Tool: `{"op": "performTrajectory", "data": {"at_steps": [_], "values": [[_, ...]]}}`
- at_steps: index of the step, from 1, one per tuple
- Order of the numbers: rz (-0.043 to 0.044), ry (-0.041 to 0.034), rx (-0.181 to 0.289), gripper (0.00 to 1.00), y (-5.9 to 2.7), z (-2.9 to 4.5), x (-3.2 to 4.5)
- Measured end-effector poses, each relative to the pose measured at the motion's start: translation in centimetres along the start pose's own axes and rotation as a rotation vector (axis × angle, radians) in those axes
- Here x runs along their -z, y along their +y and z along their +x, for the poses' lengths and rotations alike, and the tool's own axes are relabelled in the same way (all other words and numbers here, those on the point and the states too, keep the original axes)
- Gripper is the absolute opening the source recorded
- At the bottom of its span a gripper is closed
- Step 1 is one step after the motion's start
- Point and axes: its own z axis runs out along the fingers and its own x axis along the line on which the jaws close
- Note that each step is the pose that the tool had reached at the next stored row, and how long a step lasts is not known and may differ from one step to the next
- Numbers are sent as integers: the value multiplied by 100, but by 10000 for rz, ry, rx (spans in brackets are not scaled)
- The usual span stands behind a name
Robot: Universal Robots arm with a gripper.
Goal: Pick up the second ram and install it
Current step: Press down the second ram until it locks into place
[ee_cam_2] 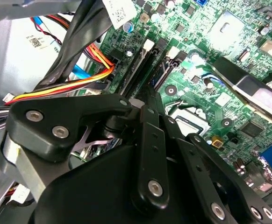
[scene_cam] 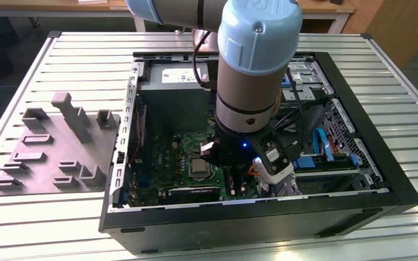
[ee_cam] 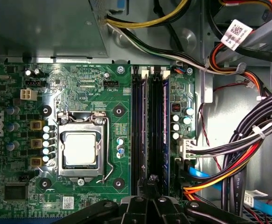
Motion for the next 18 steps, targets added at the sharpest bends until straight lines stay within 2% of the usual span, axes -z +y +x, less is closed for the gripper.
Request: {"op": "performTrajectory", "data": {"at_steps": [14,15,18], "values": [[1,1,-1,10,0,2,-31],[-37,-11,-3,10,7,-2,-1],[-4,-2,-6,10,5,-6,147]]}}
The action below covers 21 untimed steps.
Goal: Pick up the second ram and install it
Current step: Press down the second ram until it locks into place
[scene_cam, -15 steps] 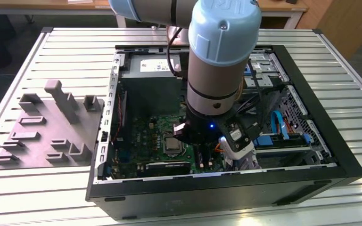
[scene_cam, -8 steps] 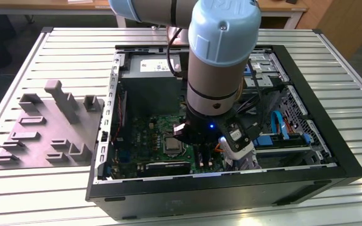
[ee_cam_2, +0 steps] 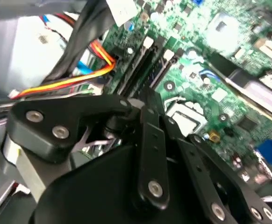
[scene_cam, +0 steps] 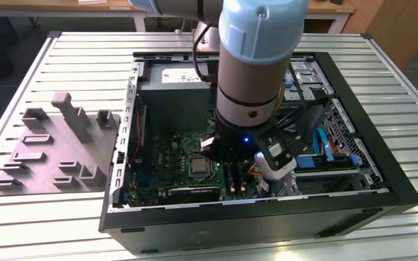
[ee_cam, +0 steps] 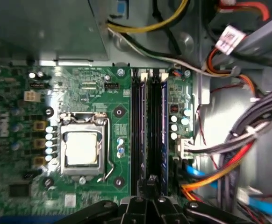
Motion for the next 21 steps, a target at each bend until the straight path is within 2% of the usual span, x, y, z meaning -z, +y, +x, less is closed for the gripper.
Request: {"op": "performTrajectory", "data": {"at_steps": [4,9,11,12,13,17,18,19,21], "values": [[3,2,-3,10,4,-7,168],[1,1,-3,10,6,-7,170],[1,1,-3,10,36,-7,168],[0,0,-4,10,56,-6,167],[2,1,-3,10,112,-6,165],[1,0,-3,10,189,-5,162],[-3,-1,-3,10,329,-3,160],[5,2,-2,10,329,-4,185],[-2,0,-3,10,330,-4,188]]}}
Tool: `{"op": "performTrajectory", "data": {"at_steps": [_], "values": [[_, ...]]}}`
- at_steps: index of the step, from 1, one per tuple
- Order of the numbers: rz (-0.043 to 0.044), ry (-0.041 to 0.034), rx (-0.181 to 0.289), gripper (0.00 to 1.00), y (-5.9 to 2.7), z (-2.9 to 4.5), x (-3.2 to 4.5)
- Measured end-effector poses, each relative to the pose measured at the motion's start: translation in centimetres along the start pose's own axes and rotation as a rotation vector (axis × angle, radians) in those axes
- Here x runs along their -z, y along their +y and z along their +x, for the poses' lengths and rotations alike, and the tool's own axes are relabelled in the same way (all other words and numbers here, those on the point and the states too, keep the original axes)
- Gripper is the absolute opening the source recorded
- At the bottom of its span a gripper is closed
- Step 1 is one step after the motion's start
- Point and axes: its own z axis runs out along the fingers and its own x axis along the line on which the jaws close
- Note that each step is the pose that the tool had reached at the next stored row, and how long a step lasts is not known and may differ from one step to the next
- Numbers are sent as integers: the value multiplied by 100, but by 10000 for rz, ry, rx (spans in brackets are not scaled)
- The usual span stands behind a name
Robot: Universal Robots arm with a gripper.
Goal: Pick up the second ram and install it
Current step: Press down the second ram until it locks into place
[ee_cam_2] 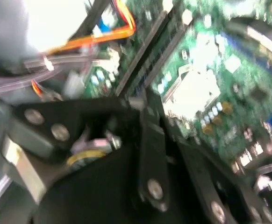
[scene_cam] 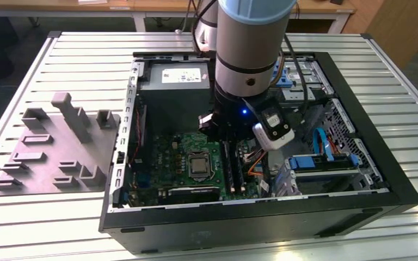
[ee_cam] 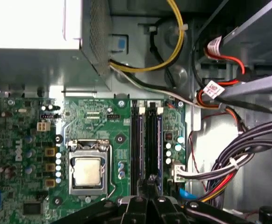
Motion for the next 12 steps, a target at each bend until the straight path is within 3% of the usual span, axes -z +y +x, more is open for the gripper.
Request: {"op": "performTrajectory", "data": {"at_steps": [12], "values": [[3,1,0,10,1,-1,19]]}}
